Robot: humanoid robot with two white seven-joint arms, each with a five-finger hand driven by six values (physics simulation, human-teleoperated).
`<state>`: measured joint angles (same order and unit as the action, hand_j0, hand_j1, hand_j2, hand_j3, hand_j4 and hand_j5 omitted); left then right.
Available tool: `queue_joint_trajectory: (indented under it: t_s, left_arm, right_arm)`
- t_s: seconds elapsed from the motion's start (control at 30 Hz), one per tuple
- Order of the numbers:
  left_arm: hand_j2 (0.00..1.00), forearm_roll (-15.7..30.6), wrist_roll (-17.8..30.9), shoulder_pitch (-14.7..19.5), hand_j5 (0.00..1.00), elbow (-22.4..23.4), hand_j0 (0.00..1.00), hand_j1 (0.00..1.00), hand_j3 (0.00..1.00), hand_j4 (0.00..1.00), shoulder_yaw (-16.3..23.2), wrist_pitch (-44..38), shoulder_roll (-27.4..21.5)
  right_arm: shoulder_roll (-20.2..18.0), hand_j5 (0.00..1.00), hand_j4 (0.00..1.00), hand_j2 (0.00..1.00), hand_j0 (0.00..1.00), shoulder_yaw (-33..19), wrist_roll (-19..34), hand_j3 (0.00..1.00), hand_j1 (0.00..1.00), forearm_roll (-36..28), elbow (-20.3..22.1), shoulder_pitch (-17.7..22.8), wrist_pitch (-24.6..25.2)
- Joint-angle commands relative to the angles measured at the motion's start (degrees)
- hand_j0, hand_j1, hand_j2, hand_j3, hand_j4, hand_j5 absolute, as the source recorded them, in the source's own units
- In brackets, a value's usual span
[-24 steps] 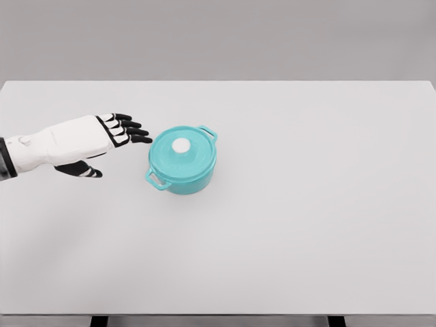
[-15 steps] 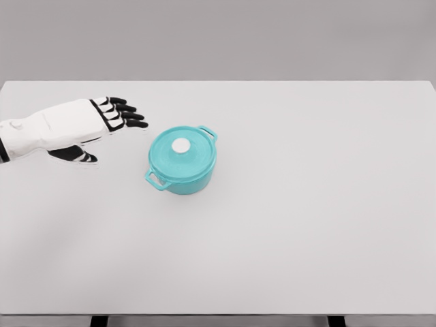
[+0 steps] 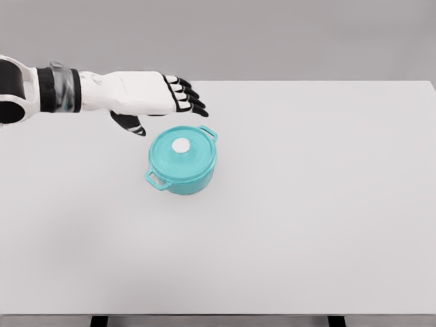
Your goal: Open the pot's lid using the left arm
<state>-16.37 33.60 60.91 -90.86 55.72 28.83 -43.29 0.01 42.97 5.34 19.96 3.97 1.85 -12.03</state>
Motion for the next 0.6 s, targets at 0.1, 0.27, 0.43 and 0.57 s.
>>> queue_joint_trajectory:
  t_s: [0.1,0.27,0.43,0.57]
  left_arm:
    - [1.0,-0.5,-0.11,1.58,1.0,3.32,1.0,1.0,1.0,1.0,7.12,-0.71,4.27]
    - [1.0,-0.41,-0.2,2.73,1.0,8.51,1.0,1.0,1.0,1.0,8.26,-2.82,5.94]
    - [1.0,-0.41,-0.29,2.64,1.0,8.6,1.0,1.0,1.0,1.0,8.79,-2.99,6.03]
    - [1.0,-0.59,-0.2,2.55,1.0,8.51,1.0,1.0,1.0,1.0,9.49,-2.38,6.21]
  right_arm:
    - [-0.01,1.0,1.0,1.0,1.0,0.01,0.02,1.0,1.0,-0.01,-0.02,0.0,-0.01]
    - [-0.01,1.0,1.0,1.0,1.0,0.01,0.02,1.0,1.0,-0.01,-0.02,0.0,-0.01]
    - [-0.01,1.0,1.0,1.0,1.0,0.01,0.02,1.0,1.0,-0.01,-0.02,0.0,-0.01]
    - [-0.01,1.0,1.0,1.0,1.0,0.01,0.02,1.0,1.0,-0.01,-0.02,0.0,-0.01]
